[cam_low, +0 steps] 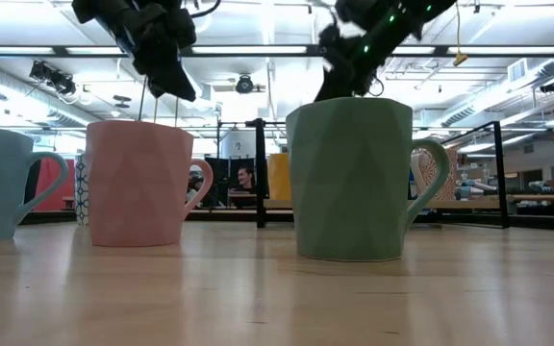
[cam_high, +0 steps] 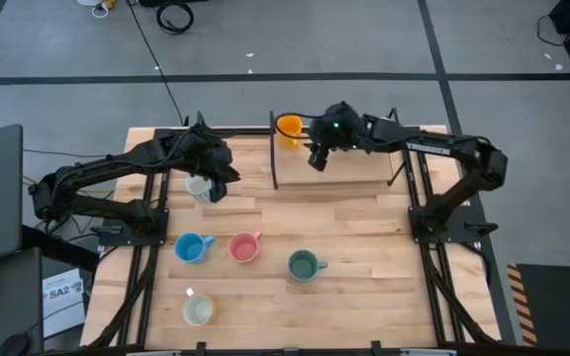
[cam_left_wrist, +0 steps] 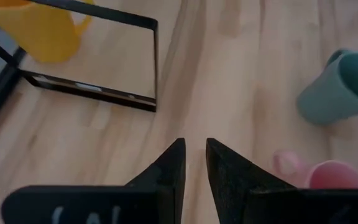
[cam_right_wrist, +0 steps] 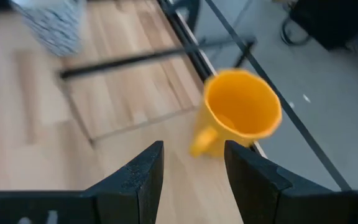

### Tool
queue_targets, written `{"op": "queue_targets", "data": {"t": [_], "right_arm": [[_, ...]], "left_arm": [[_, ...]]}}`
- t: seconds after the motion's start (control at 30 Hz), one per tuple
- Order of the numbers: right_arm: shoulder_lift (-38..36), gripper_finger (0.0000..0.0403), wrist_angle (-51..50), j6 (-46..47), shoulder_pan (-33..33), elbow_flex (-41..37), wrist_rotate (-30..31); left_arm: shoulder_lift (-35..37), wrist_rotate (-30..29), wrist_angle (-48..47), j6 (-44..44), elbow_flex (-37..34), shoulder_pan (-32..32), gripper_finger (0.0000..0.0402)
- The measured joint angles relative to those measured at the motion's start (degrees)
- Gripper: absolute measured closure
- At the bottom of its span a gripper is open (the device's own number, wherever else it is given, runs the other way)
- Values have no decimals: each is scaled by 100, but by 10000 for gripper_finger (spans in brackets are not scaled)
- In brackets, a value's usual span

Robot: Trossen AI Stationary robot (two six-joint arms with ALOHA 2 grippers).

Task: Place coffee mugs
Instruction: Put the pink mug on the shelf

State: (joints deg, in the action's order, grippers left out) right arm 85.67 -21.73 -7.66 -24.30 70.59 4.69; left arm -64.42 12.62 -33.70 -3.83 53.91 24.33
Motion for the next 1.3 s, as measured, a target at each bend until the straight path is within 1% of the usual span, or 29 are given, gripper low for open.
{"op": "queue_targets", "data": {"t": [0.13, 0.23, 0.3, 0.4, 0.53, 0.63, 0.77, 0.93, 1.03, 1.3], "right_arm": [[-280, 227, 4, 2, 187, 0, -215], [-419, 227, 2, 2, 331, 0, -383], [-469, 227, 4, 2, 426, 0, -494], [-478, 227, 9, 4, 554, 1, -613], [-431, 227, 7, 2, 692, 2, -628], [-426, 227, 21, 2, 756, 2, -628], [-426, 227, 29, 2, 806, 2, -629], [-426, 227, 21, 2, 822, 2, -630], [-426, 227, 23, 2, 822, 2, -630], [-426, 227, 22, 2, 822, 2, -630]], "left_arm": [[0, 77, -101, 464, 0, -178, 333], [0, 88, -240, 1051, 0, -397, 327], [0, 76, -365, 1450, 0, -602, 313], [0, 77, -556, 2104, 0, -989, 282], [-46, 66, -567, 3136, 2, -1598, 241], [-105, 54, -540, 3657, 7, -2068, 226], [-306, -218, -510, 4196, 3, -2683, 227], [-676, -633, -524, 4516, 4, -3219, 232], [-876, -799, -601, 4736, 2, -3376, 232], [-1306, -815, -1037, 5311, 2, -3483, 233]]}}
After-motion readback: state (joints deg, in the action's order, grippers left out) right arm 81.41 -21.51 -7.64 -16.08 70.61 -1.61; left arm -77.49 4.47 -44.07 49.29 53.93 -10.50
